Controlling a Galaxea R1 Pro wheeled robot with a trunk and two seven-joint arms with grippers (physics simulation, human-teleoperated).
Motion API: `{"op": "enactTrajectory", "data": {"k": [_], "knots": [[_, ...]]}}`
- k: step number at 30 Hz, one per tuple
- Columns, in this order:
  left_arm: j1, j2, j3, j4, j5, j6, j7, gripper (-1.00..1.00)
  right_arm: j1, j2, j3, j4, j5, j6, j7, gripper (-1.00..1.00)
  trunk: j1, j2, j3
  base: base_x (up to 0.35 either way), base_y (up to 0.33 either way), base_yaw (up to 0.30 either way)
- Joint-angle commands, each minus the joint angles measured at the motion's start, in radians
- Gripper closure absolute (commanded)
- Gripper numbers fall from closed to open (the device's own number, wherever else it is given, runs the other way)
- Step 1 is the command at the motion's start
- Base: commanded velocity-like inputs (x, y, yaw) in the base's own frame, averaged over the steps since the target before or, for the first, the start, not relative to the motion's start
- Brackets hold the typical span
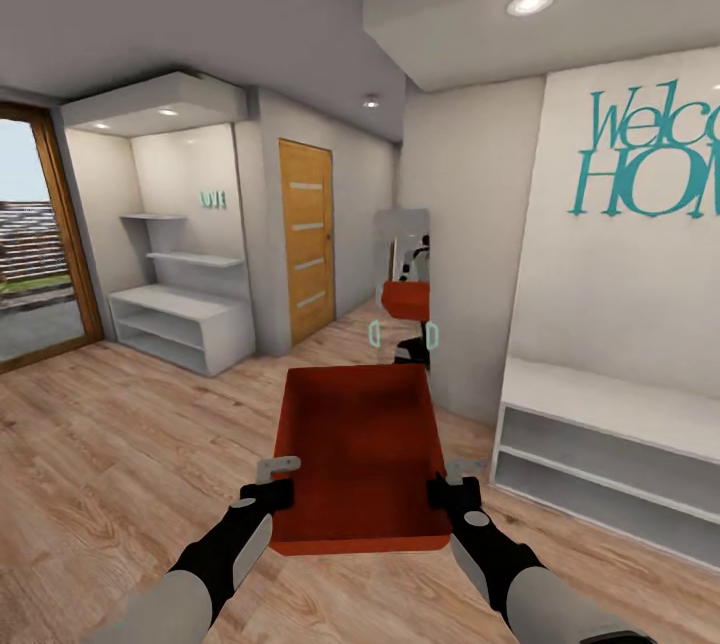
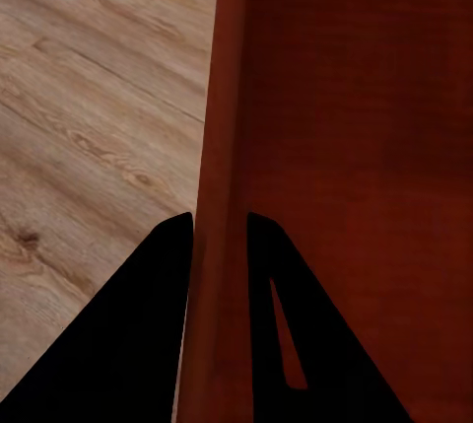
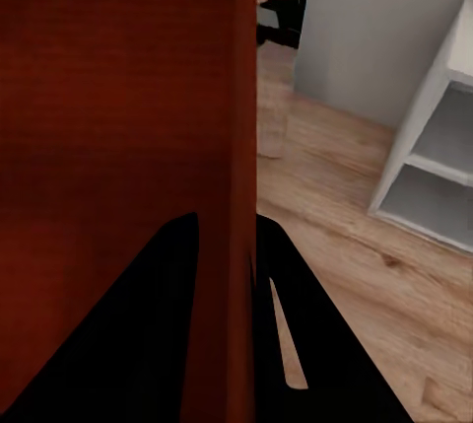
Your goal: Move the two storage containers from the living room to the garage. In the garage, place one container on the floor and stack the other container on top of it (either order is fine).
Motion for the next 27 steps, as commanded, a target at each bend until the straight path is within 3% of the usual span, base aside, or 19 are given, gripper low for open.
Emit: {"op": "enactTrajectory", "data": {"k": [1, 27], "knots": [[-0.001, 0.01, 0.047, -0.004, -0.012, -0.056, 0.082, 1.0, -0.002, 0.0, -0.014, 0.001, -0.033, 0.001, 0.005, 1.0, 0.001, -0.001, -0.002, 0.322, 0.0, 0.268], [-0.001, 0.01, 0.047, -0.005, -0.012, -0.056, 0.082, 1.0, -0.002, 0.0, -0.014, 0.001, -0.033, 0.001, 0.005, 1.0, 0.001, -0.001, -0.002, 0.322, 0.0, 0.268]]}}
